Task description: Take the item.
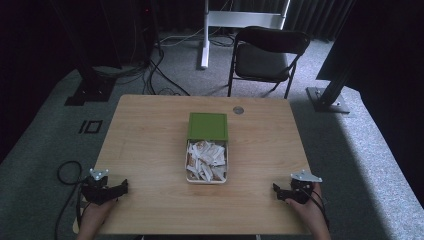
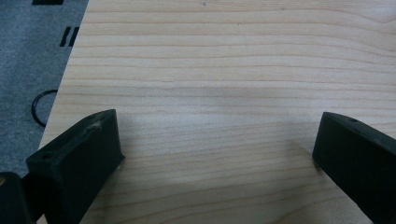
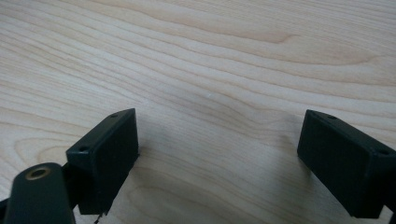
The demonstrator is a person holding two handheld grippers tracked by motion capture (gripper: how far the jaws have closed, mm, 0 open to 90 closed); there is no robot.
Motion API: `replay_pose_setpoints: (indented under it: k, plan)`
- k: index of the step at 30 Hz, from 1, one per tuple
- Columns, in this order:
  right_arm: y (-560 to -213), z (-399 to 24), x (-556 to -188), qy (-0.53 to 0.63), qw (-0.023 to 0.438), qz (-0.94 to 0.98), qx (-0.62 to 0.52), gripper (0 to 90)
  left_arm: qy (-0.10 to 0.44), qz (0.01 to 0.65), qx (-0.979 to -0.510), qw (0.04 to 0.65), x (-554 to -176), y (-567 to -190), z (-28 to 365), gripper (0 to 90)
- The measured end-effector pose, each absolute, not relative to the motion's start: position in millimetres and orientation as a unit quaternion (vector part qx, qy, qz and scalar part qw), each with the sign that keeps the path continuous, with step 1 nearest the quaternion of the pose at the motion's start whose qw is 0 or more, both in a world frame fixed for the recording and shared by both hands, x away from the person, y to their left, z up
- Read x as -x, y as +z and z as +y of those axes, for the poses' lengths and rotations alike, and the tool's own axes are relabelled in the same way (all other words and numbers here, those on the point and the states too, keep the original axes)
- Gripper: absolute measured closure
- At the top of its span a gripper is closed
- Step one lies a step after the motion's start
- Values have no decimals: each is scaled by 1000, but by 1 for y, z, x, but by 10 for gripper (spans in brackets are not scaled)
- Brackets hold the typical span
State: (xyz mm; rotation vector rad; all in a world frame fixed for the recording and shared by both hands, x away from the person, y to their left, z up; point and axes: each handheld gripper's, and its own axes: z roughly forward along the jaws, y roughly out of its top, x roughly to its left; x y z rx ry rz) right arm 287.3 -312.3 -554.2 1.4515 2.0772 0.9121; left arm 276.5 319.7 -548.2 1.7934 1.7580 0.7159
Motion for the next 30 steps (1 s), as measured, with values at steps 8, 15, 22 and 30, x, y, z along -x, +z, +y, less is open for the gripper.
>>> replay_pose_setpoints:
  k: [8, 15, 22, 30]
  plan:
    - [-554, -312, -288, 330, 222, 752, -526, 125, 264, 650, -663, 262, -277, -548, 320, 16]
    - [-553, -315, -289, 347, 219, 742, -531, 141, 264, 650, -663, 262, -277, -548, 320, 16]
    - [-539, -312, -289, 372, 226, 737, -517, 140, 264, 650, -663, 262, -277, -548, 320, 16]
    - [-519, -305, -293, 390, 235, 738, -499, 141, 265, 650, -663, 262, -277, -548, 320, 16]
